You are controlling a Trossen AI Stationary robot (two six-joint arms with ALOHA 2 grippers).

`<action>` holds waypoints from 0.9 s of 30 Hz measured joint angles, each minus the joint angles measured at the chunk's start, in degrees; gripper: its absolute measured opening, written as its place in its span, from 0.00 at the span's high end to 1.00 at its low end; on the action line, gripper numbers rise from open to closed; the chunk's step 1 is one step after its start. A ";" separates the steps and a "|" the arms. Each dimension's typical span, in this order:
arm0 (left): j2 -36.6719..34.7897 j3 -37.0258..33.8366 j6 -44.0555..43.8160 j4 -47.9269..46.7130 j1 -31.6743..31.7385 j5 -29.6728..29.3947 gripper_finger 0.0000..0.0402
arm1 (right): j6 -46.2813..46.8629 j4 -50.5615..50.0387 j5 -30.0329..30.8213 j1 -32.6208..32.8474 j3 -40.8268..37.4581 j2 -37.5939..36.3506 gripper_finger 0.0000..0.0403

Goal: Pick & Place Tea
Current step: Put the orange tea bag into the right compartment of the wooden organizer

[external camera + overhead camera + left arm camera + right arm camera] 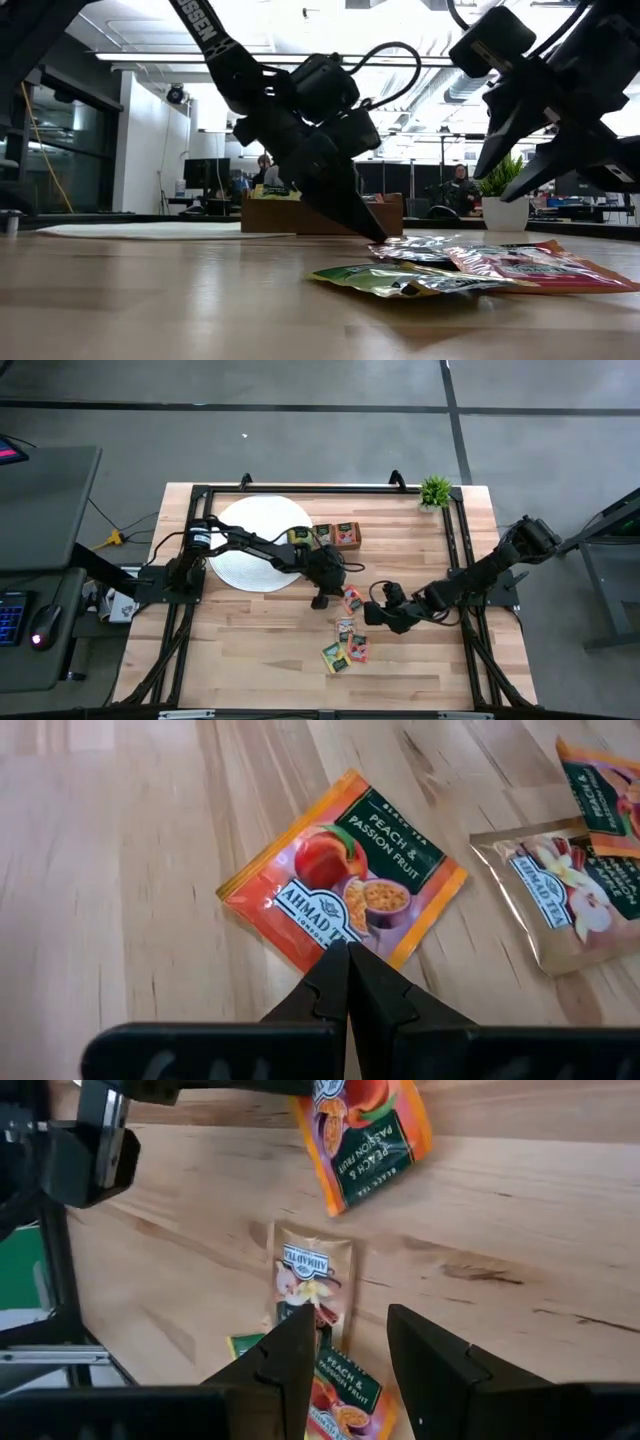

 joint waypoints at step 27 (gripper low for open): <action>3.84 -0.26 -4.44 2.27 -1.14 2.71 1.00 | 0.17 -0.59 -1.62 -7.07 0.09 7.86 0.69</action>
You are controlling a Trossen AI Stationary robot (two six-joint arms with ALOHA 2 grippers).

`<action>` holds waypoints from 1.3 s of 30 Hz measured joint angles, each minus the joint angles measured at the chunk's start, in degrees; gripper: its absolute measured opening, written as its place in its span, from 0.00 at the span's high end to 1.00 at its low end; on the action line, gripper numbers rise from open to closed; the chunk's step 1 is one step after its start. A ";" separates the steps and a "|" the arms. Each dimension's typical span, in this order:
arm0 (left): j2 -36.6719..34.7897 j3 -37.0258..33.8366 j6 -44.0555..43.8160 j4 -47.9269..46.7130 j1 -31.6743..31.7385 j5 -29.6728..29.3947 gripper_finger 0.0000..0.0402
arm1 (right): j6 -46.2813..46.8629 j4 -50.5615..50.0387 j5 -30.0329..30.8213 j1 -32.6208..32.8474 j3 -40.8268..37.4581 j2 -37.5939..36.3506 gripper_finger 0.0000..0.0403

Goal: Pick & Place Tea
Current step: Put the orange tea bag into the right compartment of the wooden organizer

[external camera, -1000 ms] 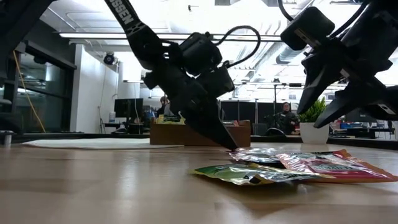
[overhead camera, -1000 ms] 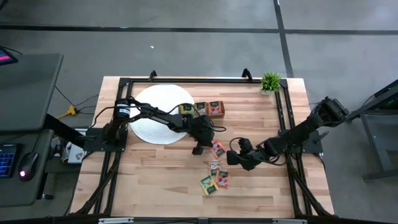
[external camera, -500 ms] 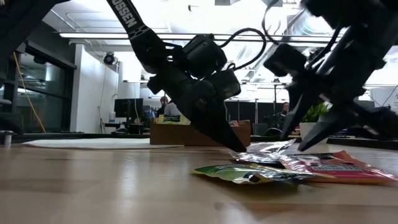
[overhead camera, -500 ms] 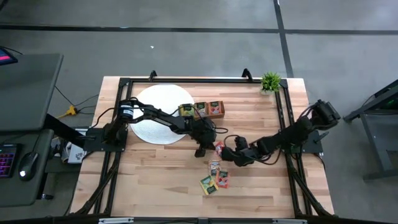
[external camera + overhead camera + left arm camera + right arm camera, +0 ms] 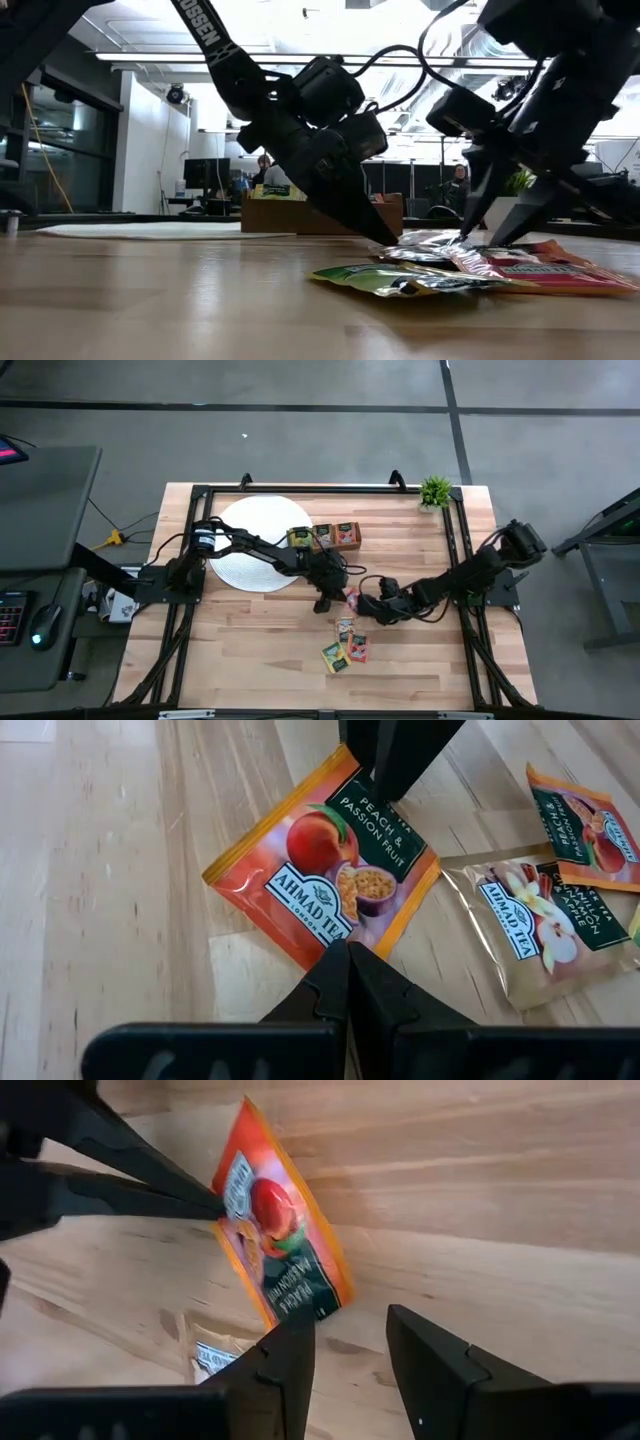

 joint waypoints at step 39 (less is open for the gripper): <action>0.17 -0.11 -4.56 2.38 -0.02 0.96 1.00 | -5.06 2.54 2.09 0.37 -0.07 0.08 0.99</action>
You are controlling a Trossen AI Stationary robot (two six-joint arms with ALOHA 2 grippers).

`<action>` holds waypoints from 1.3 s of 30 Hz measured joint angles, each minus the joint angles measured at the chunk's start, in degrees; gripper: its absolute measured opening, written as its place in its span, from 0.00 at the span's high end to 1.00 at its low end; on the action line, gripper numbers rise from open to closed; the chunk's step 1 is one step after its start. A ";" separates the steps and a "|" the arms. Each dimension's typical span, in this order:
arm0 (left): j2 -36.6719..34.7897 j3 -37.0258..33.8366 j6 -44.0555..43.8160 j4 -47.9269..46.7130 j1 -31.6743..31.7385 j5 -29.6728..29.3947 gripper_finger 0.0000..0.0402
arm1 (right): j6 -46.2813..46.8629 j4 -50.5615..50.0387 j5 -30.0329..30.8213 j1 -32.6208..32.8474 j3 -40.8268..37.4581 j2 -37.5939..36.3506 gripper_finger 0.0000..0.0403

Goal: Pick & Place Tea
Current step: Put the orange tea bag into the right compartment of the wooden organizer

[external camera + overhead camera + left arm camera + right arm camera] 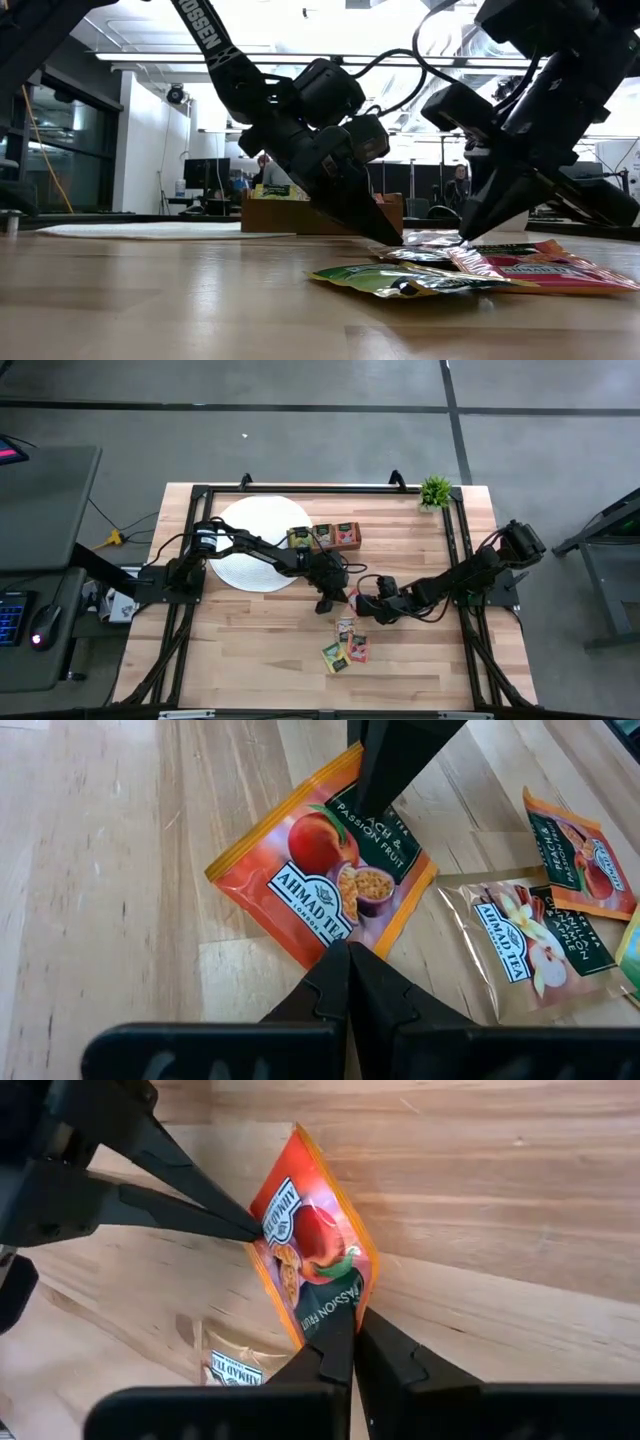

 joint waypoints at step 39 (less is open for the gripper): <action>-31.08 9.55 13.37 -26.61 6.80 -1.13 1.00 | -87.82 -53.20 -9.17 -23.41 34.47 -4.57 1.00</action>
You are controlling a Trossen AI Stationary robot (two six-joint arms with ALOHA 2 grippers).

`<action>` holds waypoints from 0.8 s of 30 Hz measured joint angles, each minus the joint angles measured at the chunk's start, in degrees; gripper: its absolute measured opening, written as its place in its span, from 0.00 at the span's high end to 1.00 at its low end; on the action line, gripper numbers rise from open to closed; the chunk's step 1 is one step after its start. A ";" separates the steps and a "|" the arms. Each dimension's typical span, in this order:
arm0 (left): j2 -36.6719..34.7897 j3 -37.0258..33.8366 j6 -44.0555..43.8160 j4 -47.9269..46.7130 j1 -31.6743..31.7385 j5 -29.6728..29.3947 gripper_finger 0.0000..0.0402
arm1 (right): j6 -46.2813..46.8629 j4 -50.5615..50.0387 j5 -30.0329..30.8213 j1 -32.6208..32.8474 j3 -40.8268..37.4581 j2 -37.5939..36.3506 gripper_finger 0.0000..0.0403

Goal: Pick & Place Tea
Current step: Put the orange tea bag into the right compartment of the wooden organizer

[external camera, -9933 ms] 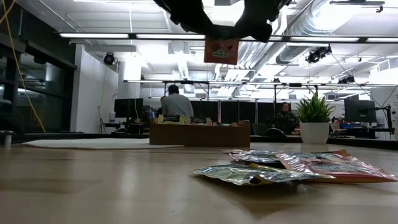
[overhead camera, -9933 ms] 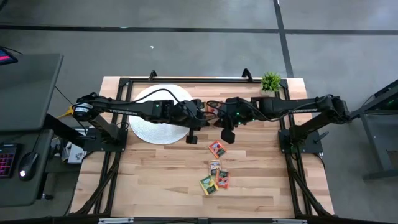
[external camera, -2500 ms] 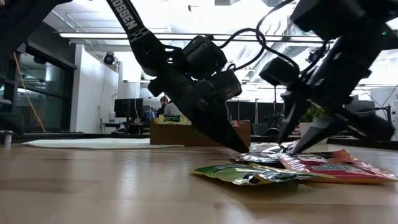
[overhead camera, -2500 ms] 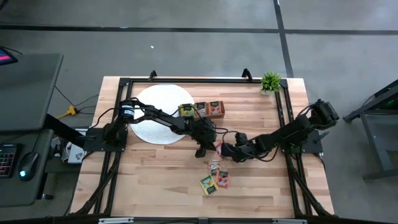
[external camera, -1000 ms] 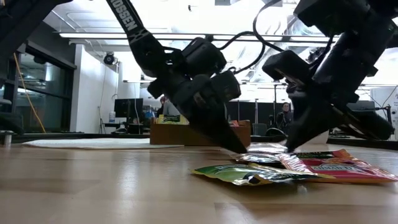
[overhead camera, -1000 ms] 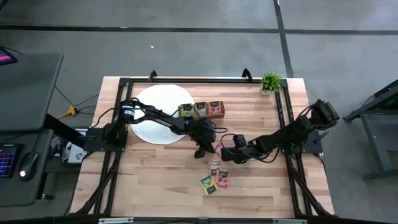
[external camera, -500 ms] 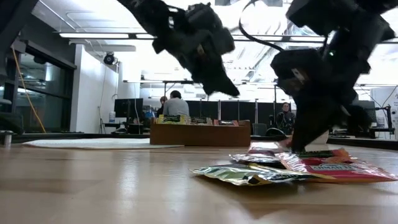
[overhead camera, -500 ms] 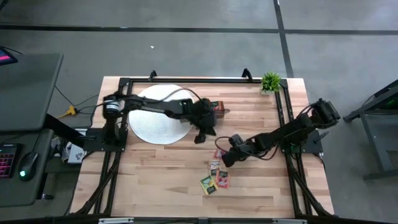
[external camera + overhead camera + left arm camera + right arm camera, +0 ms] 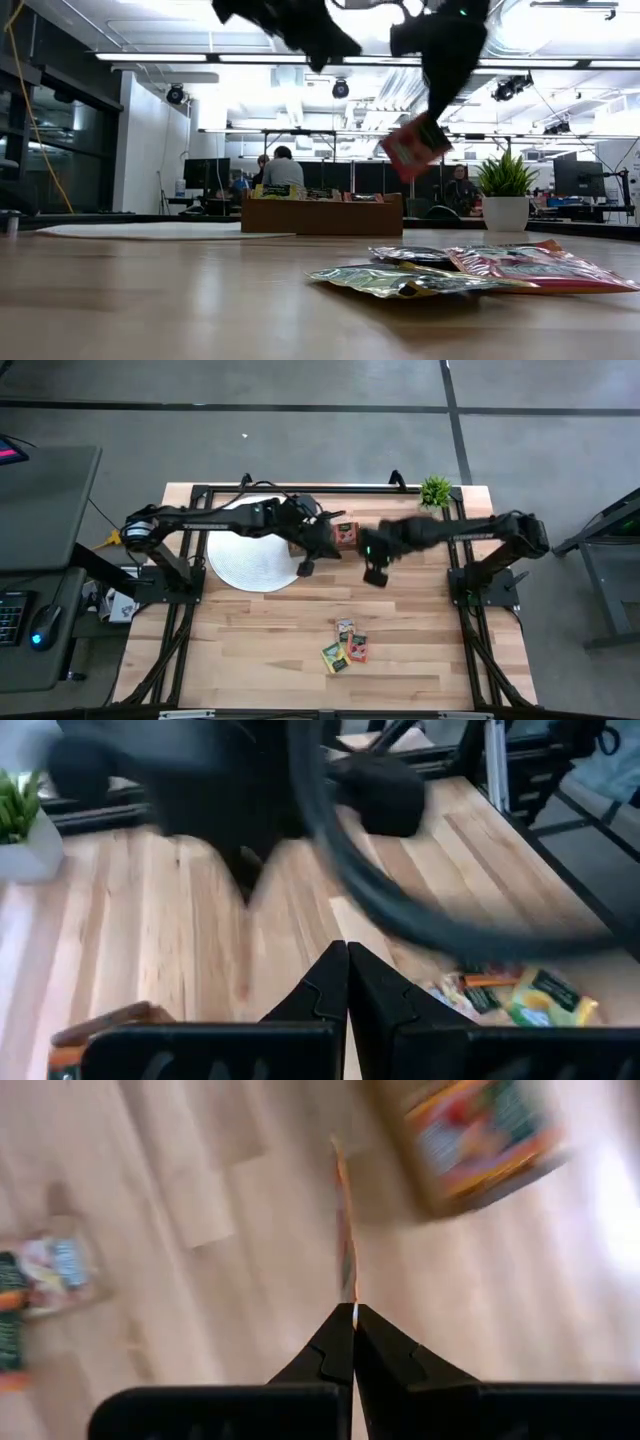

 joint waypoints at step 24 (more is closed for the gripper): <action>-19.58 0.27 1.82 -20.27 -1.02 -20.35 1.00 | -40.90 -32.99 0.03 -18.64 50.40 31.26 1.00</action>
